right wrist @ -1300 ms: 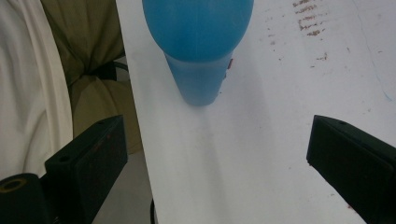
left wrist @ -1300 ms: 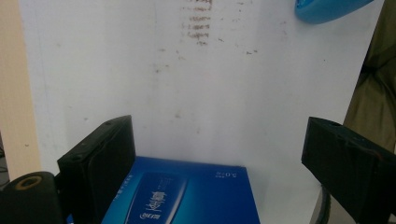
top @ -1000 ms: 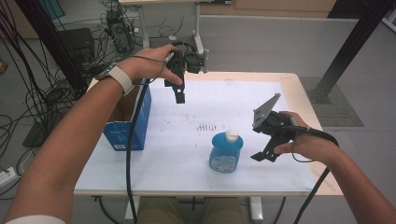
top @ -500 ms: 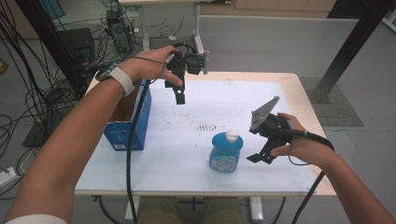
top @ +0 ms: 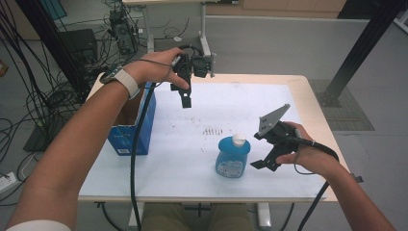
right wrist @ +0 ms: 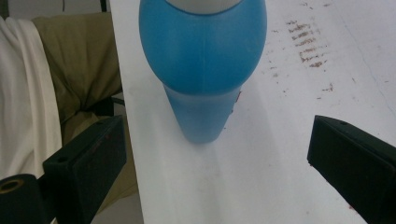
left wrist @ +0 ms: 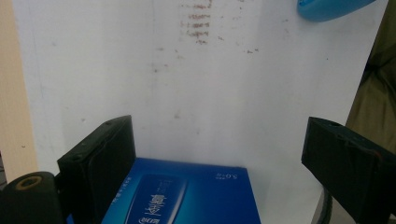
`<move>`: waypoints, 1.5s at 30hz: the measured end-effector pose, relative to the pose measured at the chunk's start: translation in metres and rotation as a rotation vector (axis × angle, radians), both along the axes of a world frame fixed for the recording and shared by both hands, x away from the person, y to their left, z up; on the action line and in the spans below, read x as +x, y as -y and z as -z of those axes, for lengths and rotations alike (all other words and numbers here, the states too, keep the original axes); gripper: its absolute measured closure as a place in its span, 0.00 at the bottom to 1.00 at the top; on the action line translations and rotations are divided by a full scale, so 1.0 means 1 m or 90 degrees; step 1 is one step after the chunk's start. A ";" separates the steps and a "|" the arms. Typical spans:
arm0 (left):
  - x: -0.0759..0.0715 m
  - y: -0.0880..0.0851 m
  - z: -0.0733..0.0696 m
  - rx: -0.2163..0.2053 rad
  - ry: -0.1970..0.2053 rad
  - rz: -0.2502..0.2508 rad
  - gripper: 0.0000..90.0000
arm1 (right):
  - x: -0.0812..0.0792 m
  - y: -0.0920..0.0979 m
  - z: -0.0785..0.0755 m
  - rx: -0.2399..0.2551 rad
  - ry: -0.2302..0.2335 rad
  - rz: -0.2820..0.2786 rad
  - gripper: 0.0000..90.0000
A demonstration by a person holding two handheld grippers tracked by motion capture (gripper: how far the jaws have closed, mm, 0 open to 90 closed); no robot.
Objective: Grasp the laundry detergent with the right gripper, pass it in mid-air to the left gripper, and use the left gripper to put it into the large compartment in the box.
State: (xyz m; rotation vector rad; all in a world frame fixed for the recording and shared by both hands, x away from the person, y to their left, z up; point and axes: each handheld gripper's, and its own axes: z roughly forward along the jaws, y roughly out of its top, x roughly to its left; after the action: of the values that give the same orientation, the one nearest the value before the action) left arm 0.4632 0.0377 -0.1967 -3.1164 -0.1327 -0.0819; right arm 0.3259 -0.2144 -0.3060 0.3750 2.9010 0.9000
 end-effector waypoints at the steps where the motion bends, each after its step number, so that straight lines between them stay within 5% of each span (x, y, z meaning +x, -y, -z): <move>1: 0.000 0.000 0.000 0.002 0.000 0.000 0.11 | -0.001 0.000 0.003 0.006 0.000 0.002 0.05; 45: 0.000 0.000 0.001 0.002 0.000 -0.004 0.12 | -0.005 -0.001 0.035 0.113 0.025 0.019 0.04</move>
State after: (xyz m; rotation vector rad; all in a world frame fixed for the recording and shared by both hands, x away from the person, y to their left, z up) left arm 0.4630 0.0382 -0.1979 -3.1122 -0.1415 -0.0826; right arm 0.3209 -0.2136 -0.3414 0.4068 2.7810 1.1507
